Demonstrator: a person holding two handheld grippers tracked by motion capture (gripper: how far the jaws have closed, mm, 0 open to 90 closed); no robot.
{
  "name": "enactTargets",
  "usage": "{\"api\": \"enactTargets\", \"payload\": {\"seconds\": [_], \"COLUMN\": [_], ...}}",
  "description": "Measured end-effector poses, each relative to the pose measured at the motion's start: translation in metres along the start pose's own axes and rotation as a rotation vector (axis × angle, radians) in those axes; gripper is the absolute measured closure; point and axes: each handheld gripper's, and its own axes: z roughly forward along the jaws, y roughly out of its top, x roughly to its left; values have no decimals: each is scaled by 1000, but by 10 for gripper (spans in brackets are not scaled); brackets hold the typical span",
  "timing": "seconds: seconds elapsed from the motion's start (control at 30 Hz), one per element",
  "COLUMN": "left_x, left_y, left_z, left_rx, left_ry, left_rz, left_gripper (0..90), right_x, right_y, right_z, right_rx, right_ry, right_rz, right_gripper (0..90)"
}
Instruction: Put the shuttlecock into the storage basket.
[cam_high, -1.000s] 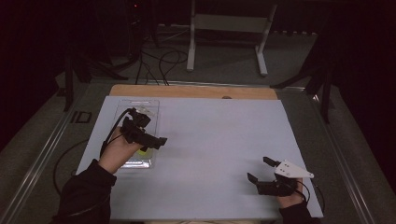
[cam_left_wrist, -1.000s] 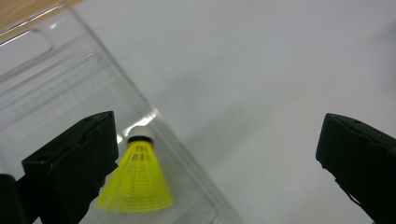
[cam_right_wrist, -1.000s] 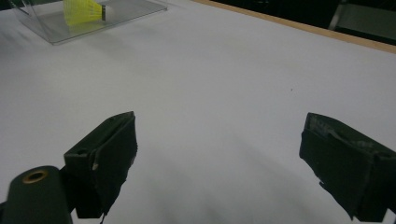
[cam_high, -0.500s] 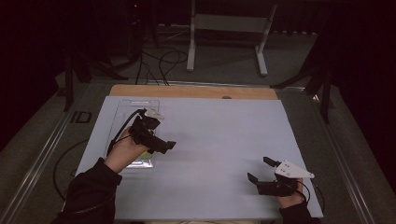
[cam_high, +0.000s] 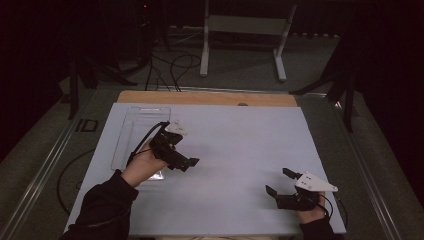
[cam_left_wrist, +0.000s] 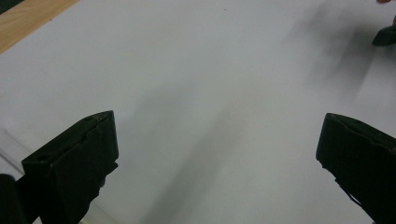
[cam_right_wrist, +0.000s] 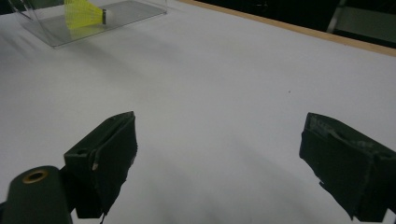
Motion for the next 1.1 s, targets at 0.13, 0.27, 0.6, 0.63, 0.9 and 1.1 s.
{"api": "enactTargets", "payload": {"seconds": [0.13, 0.27, 0.6, 0.63, 0.9, 1.1], "left_x": [-5, -13, -25, -26, -35, -39], "left_y": [-1, -5, -14, -15, -25, -39], "left_z": [7, 13, 26, 27, 33, 37], "left_rx": [-3, -28, -52, -56, -65, -77], "left_ry": [-19, -42, -81, -85, -126, -159], "left_rz": [21, 41, 58, 51, 65, 57], "left_gripper": [0, 0, 0, 0, 0, 0], "right_x": [1, 1, 1, 1, 1, 1], "right_y": [0, 0, 0, 0, 0, 0], "right_z": [0, 0, 0, 0, 0, 0], "right_rx": [3, 1, 0, 1, 2, 3], "right_ry": [3, 2, 7, 6, 9, 9], "right_rz": [-4, -3, -3, -3, -3, -3], "right_gripper": [111, 110, 111, 111, 111, 111]}}
